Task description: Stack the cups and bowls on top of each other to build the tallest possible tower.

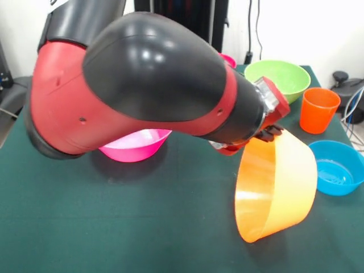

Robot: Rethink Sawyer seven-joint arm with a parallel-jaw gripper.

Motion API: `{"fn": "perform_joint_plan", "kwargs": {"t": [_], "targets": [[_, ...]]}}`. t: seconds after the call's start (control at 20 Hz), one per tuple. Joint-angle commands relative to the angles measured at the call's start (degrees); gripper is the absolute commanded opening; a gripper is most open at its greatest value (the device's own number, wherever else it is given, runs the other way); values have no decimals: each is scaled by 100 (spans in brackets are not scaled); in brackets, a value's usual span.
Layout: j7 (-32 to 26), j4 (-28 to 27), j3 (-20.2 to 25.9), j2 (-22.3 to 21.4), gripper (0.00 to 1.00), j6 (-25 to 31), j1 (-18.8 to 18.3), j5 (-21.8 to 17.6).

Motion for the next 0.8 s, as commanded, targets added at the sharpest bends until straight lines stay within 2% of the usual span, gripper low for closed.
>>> {"fn": "perform_joint_plan", "kwargs": {"t": [0.05,0.45,0.65,0.8], "targets": [[-2091,-1038,472,648,0,666,-60,-1630],[-2474,-1480,1904,859,0,1209,-332,-3218],[-2839,-1669,2819,1001,0,1467,-492,-4257],[-3203,-1825,3593,1100,0,1682,-617,-5194]]}}
